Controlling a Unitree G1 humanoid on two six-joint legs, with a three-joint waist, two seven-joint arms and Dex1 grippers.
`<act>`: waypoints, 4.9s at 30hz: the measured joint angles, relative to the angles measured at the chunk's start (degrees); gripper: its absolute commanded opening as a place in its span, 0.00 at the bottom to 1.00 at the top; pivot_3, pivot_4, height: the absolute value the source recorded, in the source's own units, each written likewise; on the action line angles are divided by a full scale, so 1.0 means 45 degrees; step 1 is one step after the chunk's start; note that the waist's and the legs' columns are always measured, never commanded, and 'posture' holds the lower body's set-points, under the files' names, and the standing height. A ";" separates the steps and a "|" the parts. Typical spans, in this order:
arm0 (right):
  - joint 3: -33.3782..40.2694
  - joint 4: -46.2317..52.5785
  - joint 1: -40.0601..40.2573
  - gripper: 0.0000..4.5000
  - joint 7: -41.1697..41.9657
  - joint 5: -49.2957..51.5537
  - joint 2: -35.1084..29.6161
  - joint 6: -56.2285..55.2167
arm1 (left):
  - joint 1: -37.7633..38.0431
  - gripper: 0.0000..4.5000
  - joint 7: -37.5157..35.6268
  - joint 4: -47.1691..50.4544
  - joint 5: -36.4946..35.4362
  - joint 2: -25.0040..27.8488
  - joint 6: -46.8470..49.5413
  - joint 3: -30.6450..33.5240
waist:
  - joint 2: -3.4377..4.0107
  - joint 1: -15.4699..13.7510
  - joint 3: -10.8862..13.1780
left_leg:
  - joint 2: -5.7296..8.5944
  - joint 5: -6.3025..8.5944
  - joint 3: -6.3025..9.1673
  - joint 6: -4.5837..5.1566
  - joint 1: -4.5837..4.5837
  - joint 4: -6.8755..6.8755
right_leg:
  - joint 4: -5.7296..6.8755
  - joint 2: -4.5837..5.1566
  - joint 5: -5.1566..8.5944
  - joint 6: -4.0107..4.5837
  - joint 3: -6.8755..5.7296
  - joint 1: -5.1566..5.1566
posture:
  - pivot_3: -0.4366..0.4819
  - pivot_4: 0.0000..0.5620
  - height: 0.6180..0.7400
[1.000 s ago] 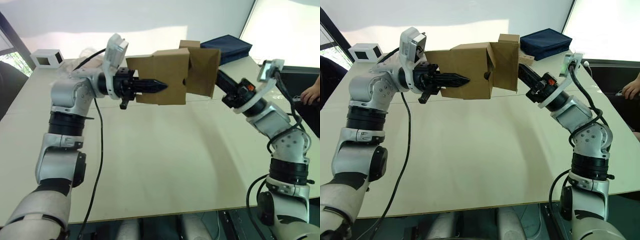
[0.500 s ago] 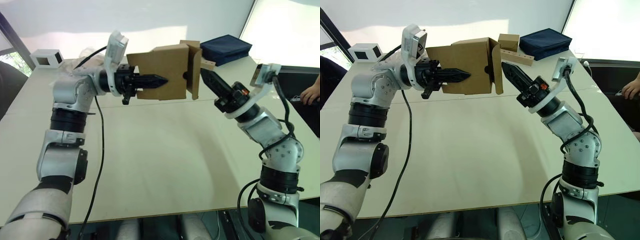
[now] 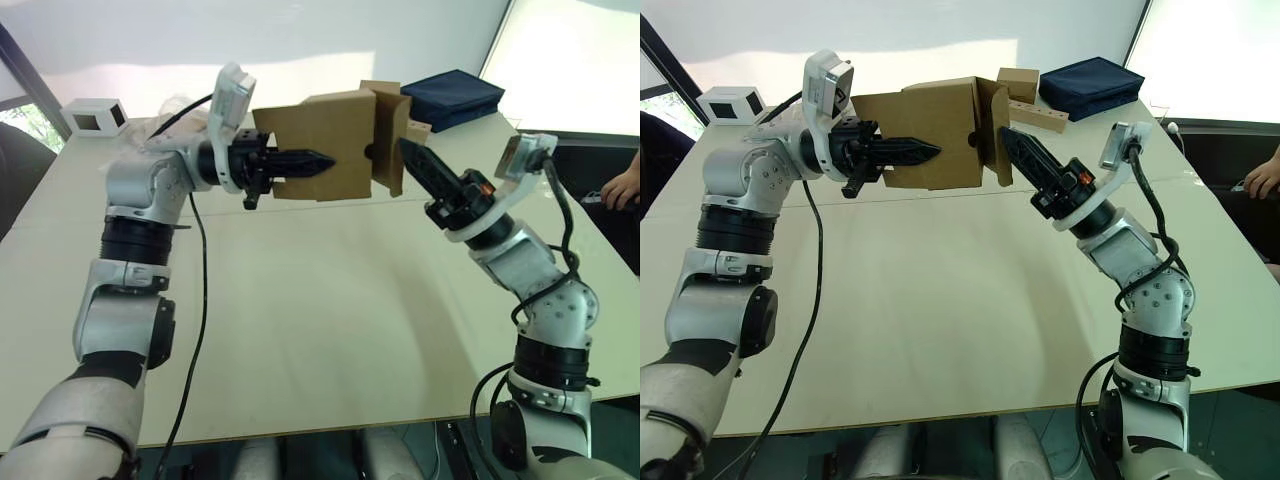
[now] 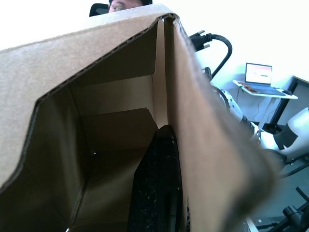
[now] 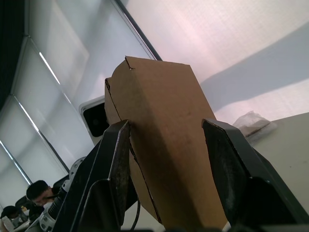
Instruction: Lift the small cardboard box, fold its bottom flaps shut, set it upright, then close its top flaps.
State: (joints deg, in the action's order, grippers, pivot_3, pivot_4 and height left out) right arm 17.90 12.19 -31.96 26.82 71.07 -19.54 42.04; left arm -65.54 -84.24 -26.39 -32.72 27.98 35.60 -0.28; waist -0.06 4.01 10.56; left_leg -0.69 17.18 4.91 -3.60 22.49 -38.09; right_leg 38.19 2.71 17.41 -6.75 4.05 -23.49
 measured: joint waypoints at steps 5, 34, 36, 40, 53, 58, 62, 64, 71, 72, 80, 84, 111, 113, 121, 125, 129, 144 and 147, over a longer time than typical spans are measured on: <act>-0.0032 0.0006 0.0046 0.53 -0.0081 -0.0034 0.0097 -0.0060 | 0.0001 0.00 0.0058 0.0024 -0.0006 0.0008 0.0025 0.0000 | 0.0000 -0.0001 0.0000 | 0.0000 0.0000 0.0000 0.0000 0.0000 0.0000 | 0.0000 0.0000 0.0000 0.0000 -0.0001 0.0000 | 0.48 0.27 1.00; -0.0856 0.0893 0.0308 0.53 -0.1684 -0.0493 0.1397 -0.0781 | 0.0041 0.00 0.0459 0.0016 0.0148 -0.0236 -0.0366 0.0000 | 0.0001 0.0004 0.0000 | 0.0000 0.0000 0.0001 -0.0001 0.0000 0.0000 | 0.0001 -0.0001 0.0000 0.0000 -0.0001 -0.0002 | 0.48 0.27 1.00; -0.0854 0.0912 0.0382 0.53 -0.1682 -0.0482 0.1385 -0.0783 | 0.0040 0.00 0.0454 -0.0027 0.0183 -0.0237 -0.0448 0.0000 | 0.0000 0.0001 0.0000 | 0.0000 0.0000 0.0001 0.0000 0.0000 0.0000 | 0.0001 0.0000 0.0000 0.0000 0.0000 -0.0002 | 0.48 0.27 1.00; -0.0674 0.0912 0.0459 0.53 -0.1674 -0.0188 0.1356 -0.0782 | 0.0039 0.00 0.0423 -0.0071 0.0181 -0.0237 -0.0475 0.0000 | 0.0000 0.0000 0.0000 | 0.0000 0.0000 0.0001 0.0000 0.0000 0.0000 | 0.0001 0.0000 0.0000 0.0000 -0.0001 -0.0002 | 0.48 0.27 1.00; -0.0449 0.0912 0.0686 0.53 -0.1404 0.1332 0.0691 -0.0190 | 0.0035 0.00 0.0220 -0.0120 0.0154 -0.0234 -0.0461 0.0021 | 0.0001 -0.0001 0.0000 | 0.0000 0.0001 0.0000 0.0001 0.0000 0.0001 | 0.0000 -0.0001 0.0000 0.0000 0.0000 -0.0001 | 0.48 0.27 1.00; -0.0547 0.0912 0.0686 0.53 -0.1325 0.1246 0.0639 -0.0256 | 0.0035 0.00 0.0208 -0.0178 0.0156 -0.0234 -0.0461 0.0074 | 0.0001 -0.0004 0.0000 | 0.0000 0.0001 0.0000 0.0001 0.0000 0.0000 | 0.0000 -0.0001 0.0000 0.0000 0.0000 -0.0001 | 0.48 0.27 1.00; -0.1142 0.0980 0.0679 0.53 -0.0808 -0.0053 -0.0452 -0.0328 | 0.0036 0.00 0.0219 -0.0276 0.0189 -0.0227 -0.0457 0.0072 | 0.0001 -0.0009 0.0000 | 0.0002 0.0001 -0.0001 0.0002 0.0000 -0.0001 | -0.0001 0.0000 0.0000 0.0000 0.0000 -0.0001 | 0.48 0.27 1.00; -0.1786 0.1114 0.0664 0.53 -0.0442 -0.1485 -0.1099 -0.0548 | 0.0036 0.00 0.0313 -0.0385 0.0195 -0.0227 -0.0450 0.0096 | 0.0000 0.0001 0.0000 | 0.0001 0.0005 0.0003 0.0009 -0.0001 0.0001 | -0.0003 -0.0010 0.0001 -0.0001 -0.0001 -0.0002 | 0.48 0.27 1.00; -0.1597 0.1113 0.0629 0.53 0.0396 -0.1991 -0.1652 -0.0650 | 0.0037 0.00 0.0388 -0.0384 0.0193 -0.0225 -0.0448 0.0123 | 0.0001 -0.0021 0.0000 | 0.0001 0.0002 0.0002 0.0003 0.0001 0.0000 | -0.0002 -0.0002 0.0000 -0.0001 -0.0001 0.0001 | 0.48 0.27 1.00; -0.1473 0.1117 0.0658 0.53 0.0398 -0.1895 -0.1658 -0.0618 | 0.0036 0.00 0.0388 -0.0382 0.0192 -0.0225 -0.0448 0.0123 | 0.0001 -0.0018 0.0000 | 0.0001 0.0002 0.0002 0.0004 0.0001 0.0000 | -0.0002 -0.0002 0.0000 -0.0001 0.0000 0.0001 | 0.48 0.27 1.00; -0.0298 0.0751 0.0675 0.53 -0.0173 -0.0488 -0.0556 -0.0742 | 0.0036 0.00 0.0298 -0.0382 0.0188 -0.0225 -0.0425 0.0124 | 0.0001 -0.0022 0.0000 | 0.0000 0.0001 0.0001 0.0002 0.0000 0.0000 | -0.0001 -0.0001 0.0001 -0.0001 0.0000 0.0001 | 0.48 0.27 1.00; -0.0134 0.0614 0.0671 0.53 -0.0360 -0.0286 -0.0359 -0.0789 | 0.0036 0.00 0.0227 -0.0372 0.0182 -0.0225 -0.0308 0.0125 | 0.0001 -0.0009 0.0000 | 0.0000 0.0001 0.0001 0.0002 0.0000 0.0000 | -0.0001 -0.0002 0.0001 -0.0001 0.0000 0.0000 | 0.48 0.27 1.00; -0.0265 0.0173 0.0433 0.53 -0.1817 0.1352 0.1390 -0.0848 | 0.0047 0.00 0.0293 0.0162 -0.0096 -0.0208 0.0134 0.0292 | 0.0002 0.0003 0.0000 | -0.0001 0.0000 0.0002 0.0000 0.0000 0.0001 | 0.0001 -0.0003 0.0000 -0.0001 0.0000 -0.0001 | 0.48 0.27 1.00; -0.0304 0.0173 0.0381 0.53 -0.1912 0.1354 0.1553 -0.0872 | 0.0049 0.00 0.0303 0.0163 -0.0096 -0.0208 0.0133 0.0292 | 0.0002 0.0001 0.0000 | -0.0001 0.0000 0.0002 -0.0001 0.0000 0.0001 | 0.0001 -0.0002 0.0000 -0.0001 0.0000 -0.0002 | 0.48 0.27 1.00; -0.0514 0.0175 0.0288 0.53 -0.2155 0.1366 0.2059 -0.1028 | 0.0111 0.00 0.0391 0.0163 -0.0094 -0.0209 0.0088 0.0291 | 0.0002 0.0003 0.0000 | -0.0001 0.0000 0.0002 -0.0001 0.0000 0.0001 | 0.0001 -0.0002 0.0000 -0.0001 0.0000 -0.0002 | 0.48 0.27 1.00; -0.0763 0.0235 0.0231 0.53 -0.2299 0.1244 0.2167 -0.1107 | 0.0112 0.00 0.0459 0.0163 -0.0090 -0.0212 0.0038 0.0291 | 0.0002 0.0005 0.0000 | -0.0001 0.0000 0.0002 -0.0001 0.0000 0.0001 | 0.0001 -0.0003 0.0001 -0.0001 0.0000 -0.0003 | 0.48 0.27 1.00; -0.0906 0.0244 0.0166 0.53 -0.2523 0.0968 0.2403 -0.1361 | 0.0148 0.00 0.0486 0.0163 -0.0090 -0.0219 0.0020 0.0289 | 0.0003 0.0006 0.0000 | -0.0001 -0.0001 0.0002 -0.0001 0.0000 0.0001 | 0.0002 -0.0003 0.0001 -0.0001 -0.0001 -0.0003 | 0.48 0.27 1.00; -0.1315 0.0457 0.0040 0.53 -0.2753 0.0809 0.2914 -0.1548 | 0.0376 0.00 0.0760 0.0277 -0.0089 -0.0287 -0.0045 0.0341 | 0.0005 0.0010 0.0000 | -0.0001 -0.0001 0.0003 -0.0002 0.0000 0.0002 | 0.0002 -0.0003 0.0000 -0.0001 0.0000 -0.0005 | 0.48 0.27 1.00; -0.1412 0.0484 0.0078 0.53 -0.2751 0.0793 0.2997 -0.1546 | 0.0371 0.00 0.0832 0.0263 -0.0092 -0.0366 -0.0045 0.0356 | 0.0004 0.0008 0.0000 | -0.0002 -0.0001 0.0003 -0.0002 0.0000 0.0002 | 0.0002 -0.0002 0.0000 -0.0001 0.0000 -0.0005 | 0.48 0.27 1.00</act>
State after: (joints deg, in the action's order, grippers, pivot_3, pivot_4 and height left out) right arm 11.55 14.36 -31.61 14.44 74.64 -6.06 35.09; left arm -63.86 -80.50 -25.20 -33.13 26.33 35.39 1.32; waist -0.04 4.05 10.56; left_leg -0.70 17.17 4.92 -3.61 22.49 -38.08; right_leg 38.20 2.70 17.42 -6.75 4.05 -23.51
